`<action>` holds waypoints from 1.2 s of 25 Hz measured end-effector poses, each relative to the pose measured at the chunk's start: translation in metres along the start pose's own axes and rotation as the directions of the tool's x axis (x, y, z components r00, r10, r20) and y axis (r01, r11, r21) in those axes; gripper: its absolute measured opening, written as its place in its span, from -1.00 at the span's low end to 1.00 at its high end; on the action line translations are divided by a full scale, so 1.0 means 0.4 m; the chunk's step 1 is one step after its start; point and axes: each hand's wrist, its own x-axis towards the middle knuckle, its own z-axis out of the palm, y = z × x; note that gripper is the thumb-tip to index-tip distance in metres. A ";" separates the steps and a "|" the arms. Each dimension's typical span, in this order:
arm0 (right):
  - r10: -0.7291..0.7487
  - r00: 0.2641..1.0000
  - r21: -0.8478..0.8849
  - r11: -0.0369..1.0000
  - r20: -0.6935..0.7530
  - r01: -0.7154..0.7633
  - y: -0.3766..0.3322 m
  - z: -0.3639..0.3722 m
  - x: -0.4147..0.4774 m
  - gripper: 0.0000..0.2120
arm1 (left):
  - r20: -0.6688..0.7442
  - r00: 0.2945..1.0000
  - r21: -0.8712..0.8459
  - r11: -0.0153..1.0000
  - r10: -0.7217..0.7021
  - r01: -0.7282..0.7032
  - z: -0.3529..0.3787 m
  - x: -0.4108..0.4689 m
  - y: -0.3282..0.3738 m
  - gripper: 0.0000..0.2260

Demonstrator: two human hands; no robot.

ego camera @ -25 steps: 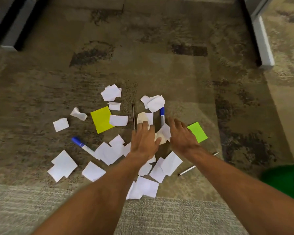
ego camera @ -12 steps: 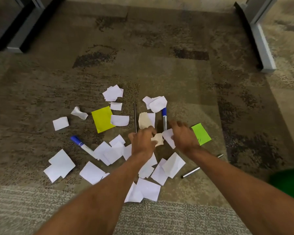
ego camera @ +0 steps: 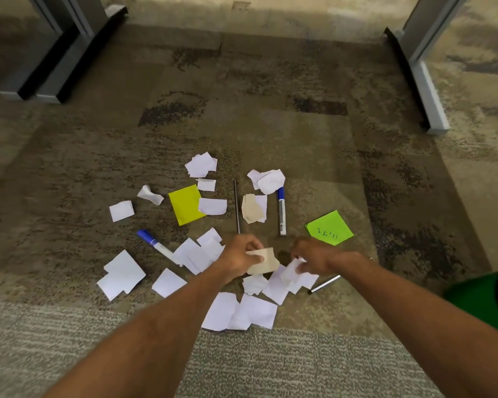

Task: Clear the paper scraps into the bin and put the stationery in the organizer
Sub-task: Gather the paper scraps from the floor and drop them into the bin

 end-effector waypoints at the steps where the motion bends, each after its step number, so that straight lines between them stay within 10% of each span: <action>1: 0.012 1.000 -0.003 1.000 -0.012 -0.012 -0.004 0.019 0.005 -0.65 | 0.003 1.000 0.076 0.997 0.024 -0.024 0.008 0.000 -0.009 -0.81; 11: 0.094 0.971 -0.007 0.995 -0.220 -0.098 -0.036 0.087 0.012 -0.61 | -0.080 0.993 0.526 0.850 0.083 -0.028 0.053 0.012 -0.004 -0.53; 16: 0.122 0.977 -0.033 0.991 -0.177 -0.129 -0.028 0.061 0.013 -0.64 | 0.073 0.997 0.142 0.989 -0.037 0.026 0.022 -0.013 -0.001 -0.77; 18: 0.097 0.985 -0.003 0.995 -0.146 -0.099 -0.035 0.026 0.018 -0.69 | 0.036 0.995 0.076 0.992 0.095 -0.097 -0.019 -0.038 -0.007 -0.82; 21: 0.024 0.985 -0.001 1.000 -0.169 -0.025 -0.073 -0.039 0.034 -0.77 | -0.140 0.911 0.500 0.821 0.389 -0.273 -0.078 -0.060 -0.043 -0.87; 26: -0.008 0.966 0.063 0.998 -0.257 0.025 -0.133 -0.116 0.110 -0.76 | -0.109 0.927 0.727 0.665 0.358 -0.171 -0.096 -0.051 -0.116 -0.30; 30: 0.007 0.955 0.087 0.996 -0.296 0.020 -0.130 -0.139 0.186 -0.50 | -0.067 0.943 0.717 0.673 0.326 -0.182 -0.066 -0.031 -0.183 -0.24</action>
